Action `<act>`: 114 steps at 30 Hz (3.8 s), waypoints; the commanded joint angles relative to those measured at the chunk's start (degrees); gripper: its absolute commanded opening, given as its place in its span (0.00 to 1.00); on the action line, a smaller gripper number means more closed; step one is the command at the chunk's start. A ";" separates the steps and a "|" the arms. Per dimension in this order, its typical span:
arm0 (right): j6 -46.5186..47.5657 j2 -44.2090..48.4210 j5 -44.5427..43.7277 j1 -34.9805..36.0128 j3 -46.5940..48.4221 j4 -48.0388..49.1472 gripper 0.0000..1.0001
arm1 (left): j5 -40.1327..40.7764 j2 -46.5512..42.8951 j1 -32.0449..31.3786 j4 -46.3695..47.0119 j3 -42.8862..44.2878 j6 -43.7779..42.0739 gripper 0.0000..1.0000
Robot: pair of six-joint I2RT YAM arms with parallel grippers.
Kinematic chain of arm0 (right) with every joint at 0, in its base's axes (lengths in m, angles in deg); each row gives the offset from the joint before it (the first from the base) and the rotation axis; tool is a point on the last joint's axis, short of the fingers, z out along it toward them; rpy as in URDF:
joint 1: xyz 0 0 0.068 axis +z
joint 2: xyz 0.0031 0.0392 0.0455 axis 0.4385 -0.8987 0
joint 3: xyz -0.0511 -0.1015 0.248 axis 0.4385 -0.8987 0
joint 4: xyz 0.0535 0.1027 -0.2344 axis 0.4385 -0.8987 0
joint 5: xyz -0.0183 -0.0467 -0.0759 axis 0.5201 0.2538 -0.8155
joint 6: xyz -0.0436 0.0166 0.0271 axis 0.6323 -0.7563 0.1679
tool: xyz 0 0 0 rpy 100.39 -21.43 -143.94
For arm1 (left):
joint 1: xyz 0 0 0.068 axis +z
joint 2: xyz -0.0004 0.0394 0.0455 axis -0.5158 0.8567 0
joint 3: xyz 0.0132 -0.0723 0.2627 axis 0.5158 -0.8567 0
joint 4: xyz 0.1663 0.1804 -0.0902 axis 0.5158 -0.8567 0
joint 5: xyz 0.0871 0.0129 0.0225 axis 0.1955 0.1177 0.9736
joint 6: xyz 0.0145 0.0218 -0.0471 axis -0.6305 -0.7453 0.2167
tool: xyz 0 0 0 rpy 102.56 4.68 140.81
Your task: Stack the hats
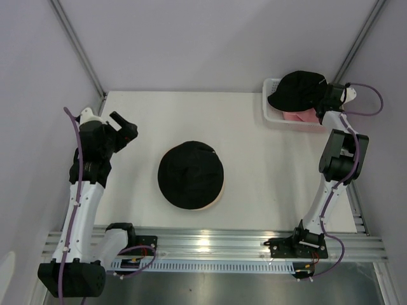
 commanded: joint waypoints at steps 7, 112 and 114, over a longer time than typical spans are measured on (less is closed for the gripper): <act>4.19 5.83 -0.16 0.11 2.08 11.60 0.01 | -5.66 0.82 0.55 4.53 2.46 1.29 1.00; -19.10 64.38 -17.73 83.69 -35.09 -13.45 0.00 | 8.93 -26.08 -1.47 4.79 -15.21 10.52 1.00; -18.91 66.56 -20.62 83.69 -37.55 -14.76 0.00 | 8.40 -26.26 -3.21 5.14 -15.65 10.17 0.99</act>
